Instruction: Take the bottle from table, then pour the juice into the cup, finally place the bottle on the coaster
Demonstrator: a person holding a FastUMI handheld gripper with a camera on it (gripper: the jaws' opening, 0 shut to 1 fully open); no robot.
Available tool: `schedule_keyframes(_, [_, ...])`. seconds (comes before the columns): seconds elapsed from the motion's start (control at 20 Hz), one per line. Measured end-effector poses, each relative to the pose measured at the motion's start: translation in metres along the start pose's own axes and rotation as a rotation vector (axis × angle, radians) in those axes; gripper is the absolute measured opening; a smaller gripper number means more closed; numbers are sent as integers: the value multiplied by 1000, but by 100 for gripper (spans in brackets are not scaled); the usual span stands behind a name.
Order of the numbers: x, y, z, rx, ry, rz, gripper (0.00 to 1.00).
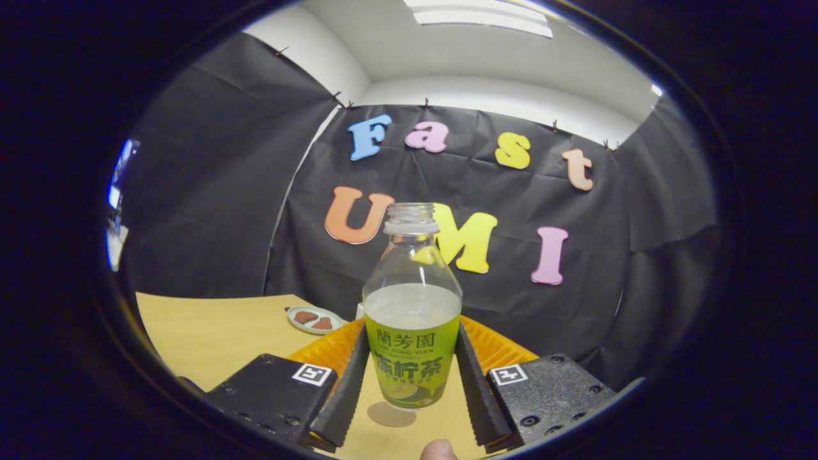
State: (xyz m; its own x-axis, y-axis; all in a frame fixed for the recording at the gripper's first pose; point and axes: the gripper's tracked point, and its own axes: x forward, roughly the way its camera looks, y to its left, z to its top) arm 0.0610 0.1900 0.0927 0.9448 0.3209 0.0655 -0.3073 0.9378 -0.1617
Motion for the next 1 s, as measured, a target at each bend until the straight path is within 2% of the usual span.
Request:
schedule_keyframes(0.1, [14, -14, 2, 75, 2, -3, 76])
schedule_keyframes(0.35, [46, -19, -9, 125, 31, -12, 76])
schedule_keyframes(0.7, [95, -21, -71, 130, 123, -43, 76])
schedule_keyframes(1.0, [125, -6, -138, 79, 188, 10, 76])
